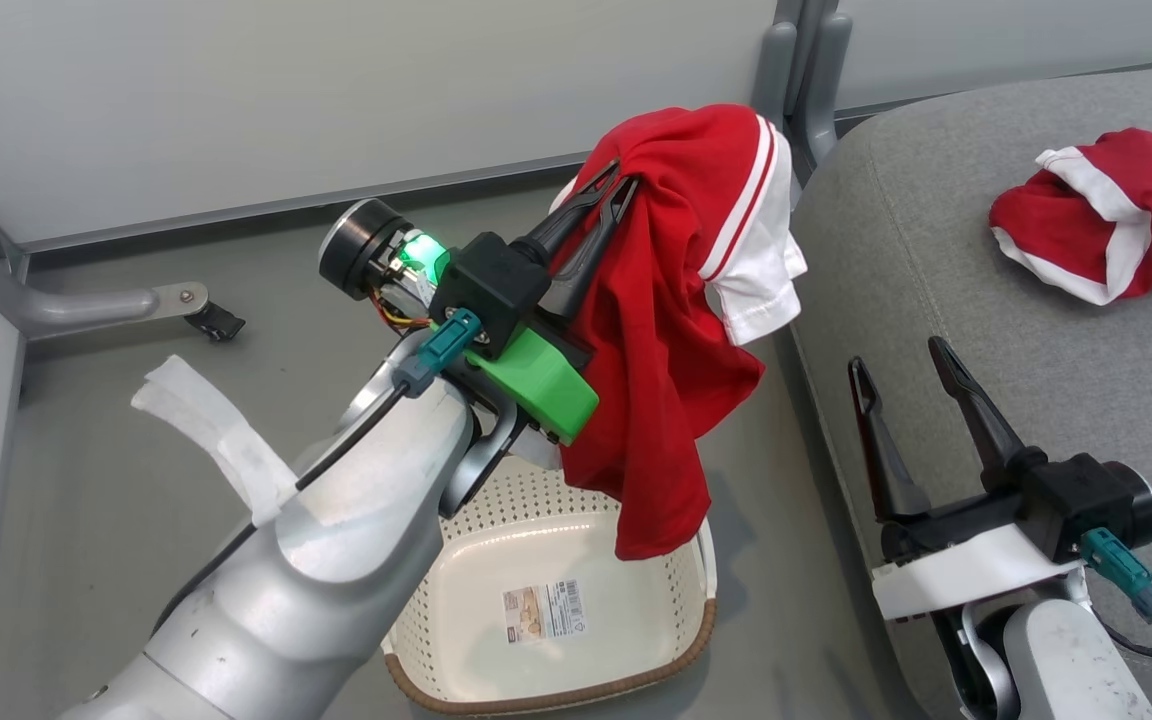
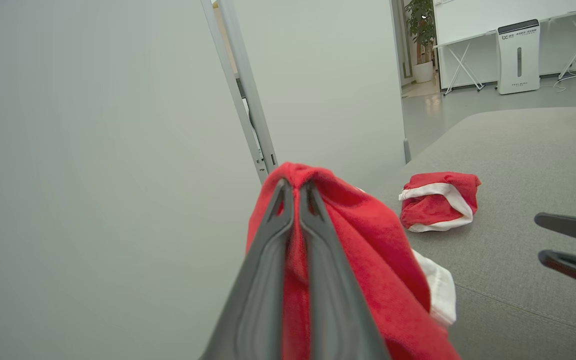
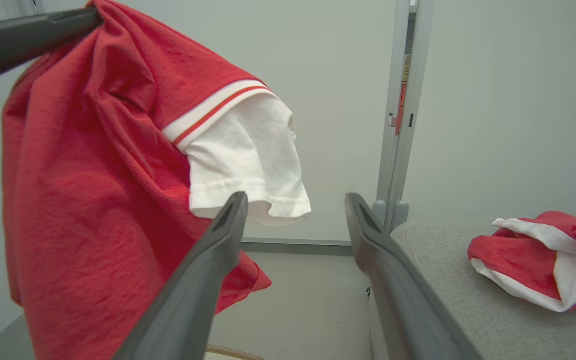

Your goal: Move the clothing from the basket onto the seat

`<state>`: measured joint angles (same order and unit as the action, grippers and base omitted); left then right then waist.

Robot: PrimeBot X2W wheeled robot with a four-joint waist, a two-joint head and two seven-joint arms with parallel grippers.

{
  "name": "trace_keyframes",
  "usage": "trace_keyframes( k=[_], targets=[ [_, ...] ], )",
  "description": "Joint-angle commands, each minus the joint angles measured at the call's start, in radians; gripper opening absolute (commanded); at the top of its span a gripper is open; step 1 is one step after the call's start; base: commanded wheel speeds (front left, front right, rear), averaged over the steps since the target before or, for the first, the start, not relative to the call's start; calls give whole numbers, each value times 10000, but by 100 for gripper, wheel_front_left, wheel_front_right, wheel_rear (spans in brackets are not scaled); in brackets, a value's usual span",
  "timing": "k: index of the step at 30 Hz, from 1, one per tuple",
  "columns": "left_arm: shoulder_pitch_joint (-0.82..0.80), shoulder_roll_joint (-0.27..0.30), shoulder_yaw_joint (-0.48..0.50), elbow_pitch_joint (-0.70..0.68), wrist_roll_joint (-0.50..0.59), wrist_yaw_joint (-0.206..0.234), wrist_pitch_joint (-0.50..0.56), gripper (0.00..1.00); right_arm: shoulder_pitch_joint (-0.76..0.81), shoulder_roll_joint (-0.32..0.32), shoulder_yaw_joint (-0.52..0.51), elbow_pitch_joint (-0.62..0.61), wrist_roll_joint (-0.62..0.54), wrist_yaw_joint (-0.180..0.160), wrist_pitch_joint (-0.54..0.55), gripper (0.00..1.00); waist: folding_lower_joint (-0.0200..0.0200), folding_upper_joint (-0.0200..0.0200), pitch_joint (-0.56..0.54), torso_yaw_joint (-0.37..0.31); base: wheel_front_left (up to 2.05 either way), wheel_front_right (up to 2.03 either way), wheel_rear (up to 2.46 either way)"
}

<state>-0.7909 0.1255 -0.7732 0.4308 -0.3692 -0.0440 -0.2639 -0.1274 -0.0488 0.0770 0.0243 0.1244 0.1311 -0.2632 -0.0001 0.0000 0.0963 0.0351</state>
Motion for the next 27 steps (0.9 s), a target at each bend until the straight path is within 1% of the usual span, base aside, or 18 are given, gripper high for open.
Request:
trace_keyframes(
  k=[1, 4, 8, 12, 17, 23, 27],
  targets=[
    [-56, 33, 56, 16, 51, -27, -6, 0, 171, -29, 0, -10, 75, -7, -24, 100, 1, 0, -8, -3, 0, 0, 0],
    [34, 52, 80, 44, 87, -63, -6, 0, 179, -29, 30, -53, 167, -7, -24, 100, 1, 0, -19, 12, 0, 0, 0],
    [92, 39, 104, 70, 125, -83, -6, 0, 72, -28, 314, -135, 285, -7, -24, 100, 1, 0, 6, 49, 0, 0, 0],
    [68, 21, 127, 107, 163, -96, -6, 0, -124, -29, 971, -197, 449, -7, -24, 100, 1, 0, 84, 70, 0, 0, 0],
    [-44, -40, 141, 134, 236, -131, -6, 0, -438, -31, 2056, -170, 665, -7, -24, 100, 1, 0, 222, 114, 0, 0, 0],
    [-247, -174, 57, 156, 348, -199, -6, 0, -1111, -32, 3259, 63, 1022, -7, -24, 100, 1, 0, 420, 273, 0, 0, 0],
    [-281, -281, -19, 139, 406, -214, -6, 0, -1539, -34, 3563, 406, 1072, -7, -24, 100, 1, 0, 521, 381, 0, 0, 0]
  ],
)
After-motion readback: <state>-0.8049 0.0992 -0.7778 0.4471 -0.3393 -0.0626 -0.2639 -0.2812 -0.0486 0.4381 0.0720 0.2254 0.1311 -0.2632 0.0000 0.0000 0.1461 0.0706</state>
